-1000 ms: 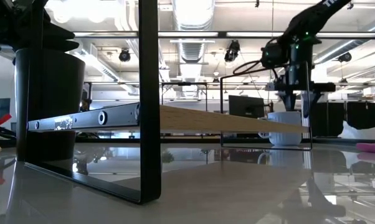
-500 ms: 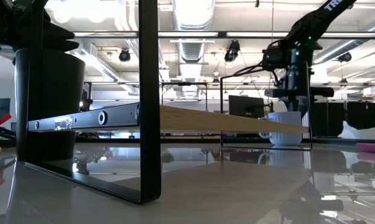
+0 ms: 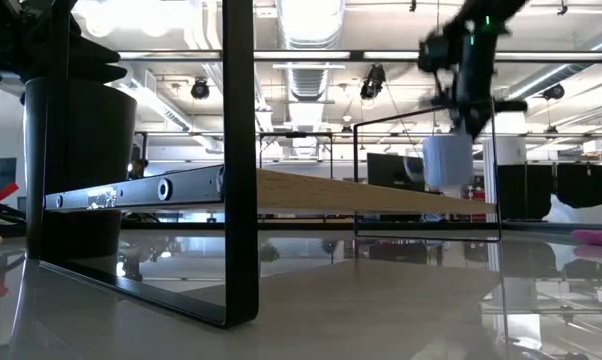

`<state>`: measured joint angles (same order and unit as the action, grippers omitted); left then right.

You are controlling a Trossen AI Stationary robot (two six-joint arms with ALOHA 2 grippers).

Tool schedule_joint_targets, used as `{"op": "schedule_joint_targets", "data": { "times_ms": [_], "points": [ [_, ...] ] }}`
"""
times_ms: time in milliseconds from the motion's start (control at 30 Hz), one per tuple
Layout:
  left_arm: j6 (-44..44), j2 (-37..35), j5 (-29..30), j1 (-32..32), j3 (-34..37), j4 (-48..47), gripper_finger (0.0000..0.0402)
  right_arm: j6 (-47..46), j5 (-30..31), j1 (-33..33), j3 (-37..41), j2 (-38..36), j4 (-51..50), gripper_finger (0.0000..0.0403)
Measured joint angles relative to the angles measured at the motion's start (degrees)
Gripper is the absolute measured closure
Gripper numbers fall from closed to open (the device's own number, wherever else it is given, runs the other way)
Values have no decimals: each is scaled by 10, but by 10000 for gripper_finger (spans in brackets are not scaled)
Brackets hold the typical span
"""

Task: Stack small to large cups/mugs on shelf
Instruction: Put the blue mug on the shelf

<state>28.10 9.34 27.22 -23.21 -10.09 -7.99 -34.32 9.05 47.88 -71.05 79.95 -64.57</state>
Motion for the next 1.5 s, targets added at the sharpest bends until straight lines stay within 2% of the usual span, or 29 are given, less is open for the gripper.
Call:
{"op": "schedule_joint_targets", "data": {
  "times_ms": [200, 333, 433, 567, 733, 867, 1000, 1133, 1367, 1500],
  "points": [
    [0, 0, 0, 0, 0, 0, 324, -70, 3, -21, -205, -12, -107, 392],
    [0, 0, 0, 0, 0, 0, 324, -149, 14, -87, -295, -11, -132, 392],
    [0, 0, 0, 0, 0, 0, 324, -219, 23, -168, -348, -9, -131, 392],
    [0, 0, 0, 0, 0, 0, 324, -342, 102, -315, -410, 9, -158, 392],
    [0, 0, 0, 0, 0, 0, 324, -588, 234, -503, -453, 61, -261, 392],
    [0, 0, 0, 0, 0, 0, 324, -744, 280, -599, -448, 107, -255, 392],
    [0, -1, 0, 0, 0, 0, 324, -815, 245, -636, -447, 163, -255, 392],
    [0, -1, 0, 0, 0, 0, 324, -843, 208, -655, -453, 203, -255, 392],
    [0, 0, 0, 0, 0, 0, 324, -886, 117, -660, -431, 218, -255, 392],
    [0, 0, 0, 0, 0, 0, 324, -895, 84, -654, -382, 221, -254, 392]
  ]
}}
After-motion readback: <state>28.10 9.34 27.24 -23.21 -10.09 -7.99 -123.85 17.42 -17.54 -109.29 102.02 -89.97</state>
